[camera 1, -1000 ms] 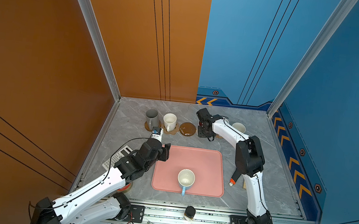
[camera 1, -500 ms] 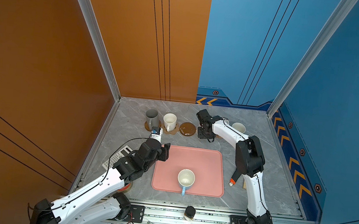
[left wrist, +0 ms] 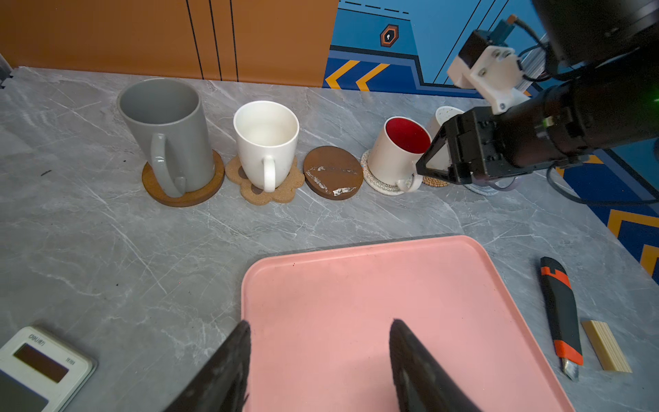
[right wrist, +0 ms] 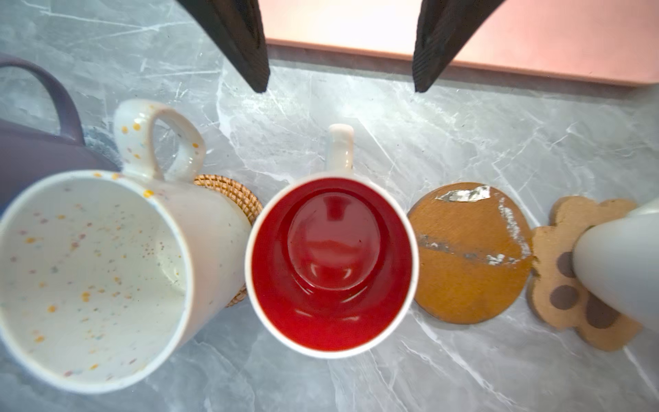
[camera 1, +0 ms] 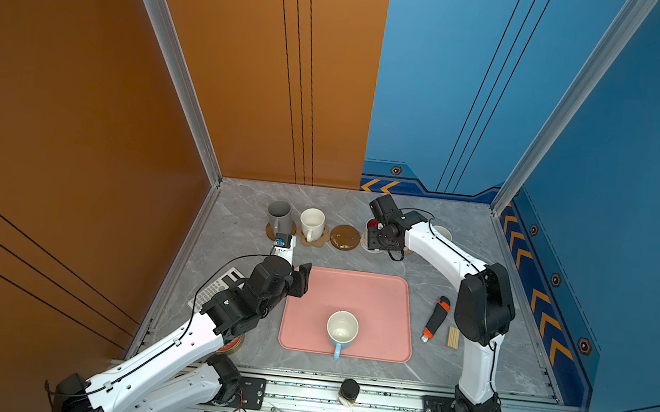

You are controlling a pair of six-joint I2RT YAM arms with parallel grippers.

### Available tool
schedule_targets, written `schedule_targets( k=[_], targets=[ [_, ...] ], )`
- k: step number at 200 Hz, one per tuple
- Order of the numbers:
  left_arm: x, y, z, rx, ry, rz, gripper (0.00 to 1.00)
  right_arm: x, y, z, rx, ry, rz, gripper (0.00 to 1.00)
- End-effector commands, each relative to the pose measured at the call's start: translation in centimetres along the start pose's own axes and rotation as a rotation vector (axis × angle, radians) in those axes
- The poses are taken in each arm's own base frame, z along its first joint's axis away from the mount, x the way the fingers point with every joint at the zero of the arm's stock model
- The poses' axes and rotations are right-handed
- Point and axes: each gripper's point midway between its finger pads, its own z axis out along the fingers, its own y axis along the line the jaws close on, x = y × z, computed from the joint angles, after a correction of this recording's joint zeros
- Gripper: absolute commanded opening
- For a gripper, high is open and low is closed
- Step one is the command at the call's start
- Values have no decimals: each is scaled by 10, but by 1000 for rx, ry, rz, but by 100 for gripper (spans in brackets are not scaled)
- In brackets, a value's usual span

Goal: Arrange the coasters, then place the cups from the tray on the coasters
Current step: 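Open the right gripper to release the red-lined mug on the coaster, then raise and draw back the right gripper while the left gripper moves toward the tray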

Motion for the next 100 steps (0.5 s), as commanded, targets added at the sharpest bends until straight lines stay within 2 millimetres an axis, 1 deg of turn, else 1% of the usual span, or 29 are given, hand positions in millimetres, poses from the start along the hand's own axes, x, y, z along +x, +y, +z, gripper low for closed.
schedule_targets(
  k=[1,36,43,83,94,100],
  targets=[
    [7,4,-3,-1,24,-9,63,-7,-1,-29,-7,-74,24,66],
    [7,1,-4,13,28,-18,63,-4,-1,-69,-37,-175,73,71],
    [6,-1,-4,17,30,-18,62,-1,0,-73,-49,-193,92,72],
    [6,-7,-4,27,41,-4,62,12,5,-117,-145,-339,222,75],
    [6,-8,-5,23,42,1,62,16,4,-127,-159,-371,249,76],
    [6,-8,-5,21,45,3,62,17,-1,-131,-153,-389,268,76]
  ],
)
